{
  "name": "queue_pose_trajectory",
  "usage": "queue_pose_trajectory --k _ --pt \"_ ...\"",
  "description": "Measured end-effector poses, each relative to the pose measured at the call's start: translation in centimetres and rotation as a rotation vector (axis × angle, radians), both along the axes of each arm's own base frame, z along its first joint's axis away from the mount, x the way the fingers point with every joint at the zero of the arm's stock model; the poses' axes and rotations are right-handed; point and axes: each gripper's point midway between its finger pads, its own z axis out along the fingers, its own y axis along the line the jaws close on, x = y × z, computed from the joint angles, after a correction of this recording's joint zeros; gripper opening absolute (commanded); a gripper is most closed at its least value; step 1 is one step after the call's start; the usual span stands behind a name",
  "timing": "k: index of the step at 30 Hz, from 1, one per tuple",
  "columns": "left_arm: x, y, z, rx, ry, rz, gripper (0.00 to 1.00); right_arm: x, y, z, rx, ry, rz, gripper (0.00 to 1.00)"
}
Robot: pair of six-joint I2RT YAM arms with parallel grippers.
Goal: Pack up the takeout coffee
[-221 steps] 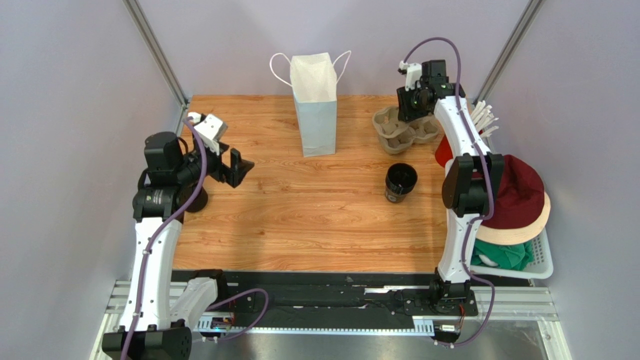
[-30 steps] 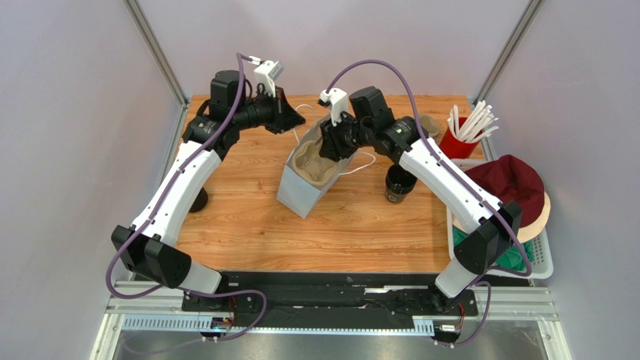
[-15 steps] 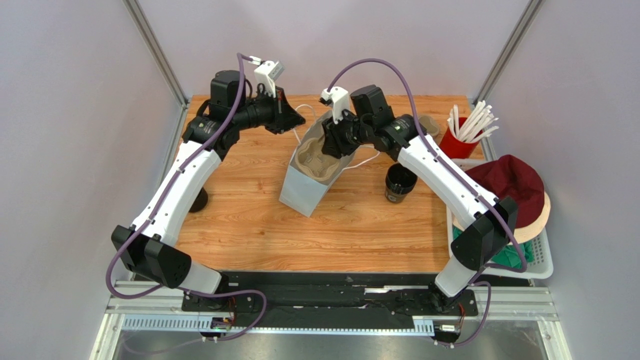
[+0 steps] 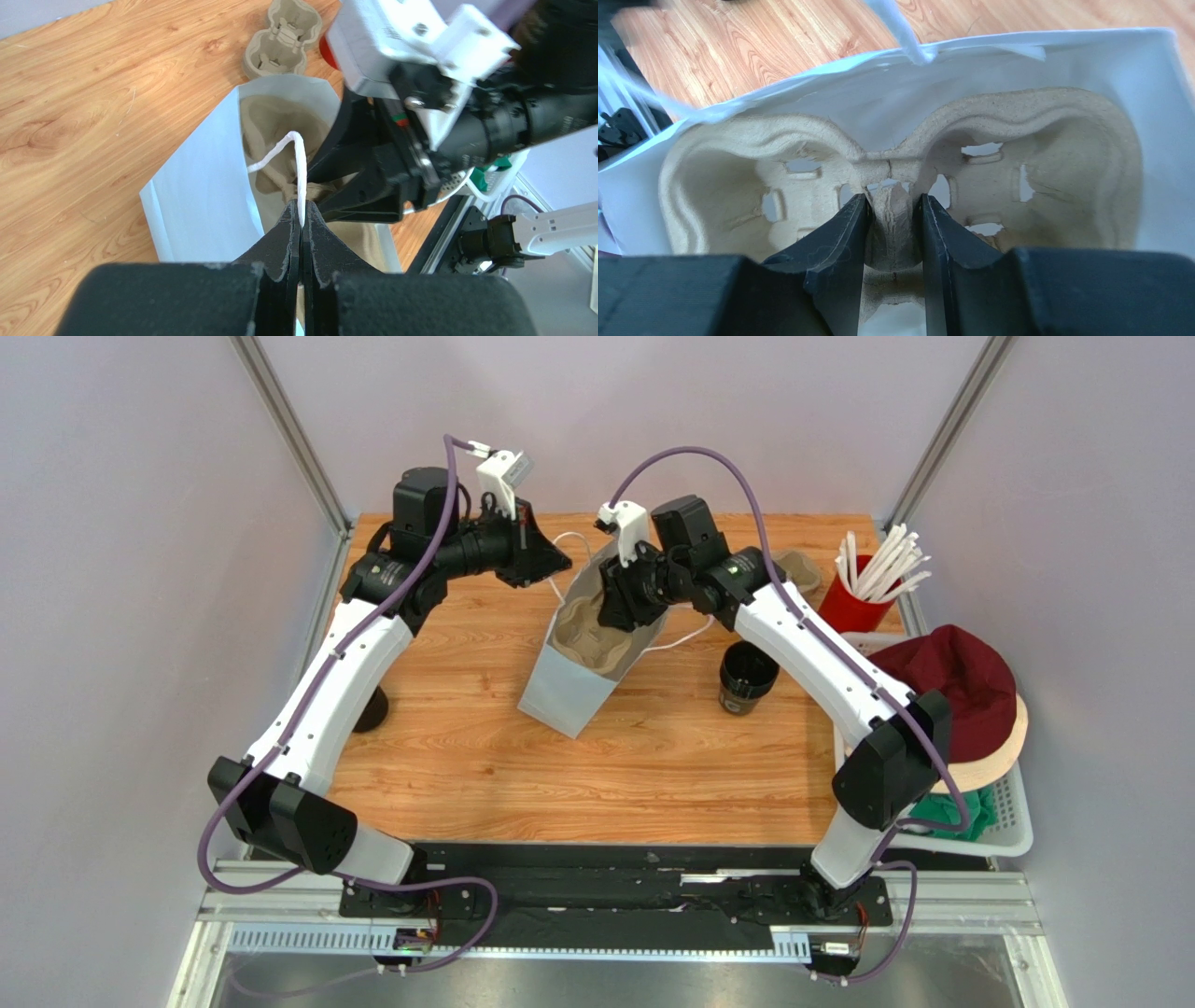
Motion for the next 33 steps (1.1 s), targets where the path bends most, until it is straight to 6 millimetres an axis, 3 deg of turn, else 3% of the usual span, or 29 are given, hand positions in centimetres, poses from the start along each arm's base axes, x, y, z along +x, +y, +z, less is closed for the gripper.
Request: queue_pose_trajectory --k 7,14,23,29,33 --pt "-0.3 -0.2 0.1 -0.001 -0.007 -0.024 0.0 1.1 -0.3 -3.0 -0.002 0.104 -0.024 0.32" --pt "-0.1 0.0 0.0 0.005 -0.011 -0.013 0.0 1.0 0.0 -3.0 -0.005 0.098 -0.013 0.33" --pt "1.9 1.3 -0.8 0.053 -0.019 0.112 0.0 0.6 0.8 -3.6 -0.075 0.035 0.006 0.33" --pt "2.8 2.2 -1.3 0.072 -0.024 0.162 0.0 1.5 1.0 -4.8 -0.12 0.042 -0.007 0.33" --pt "3.3 2.9 -2.7 0.085 0.002 0.183 0.0 2.1 1.1 -5.6 -0.147 0.058 -0.014 0.33"
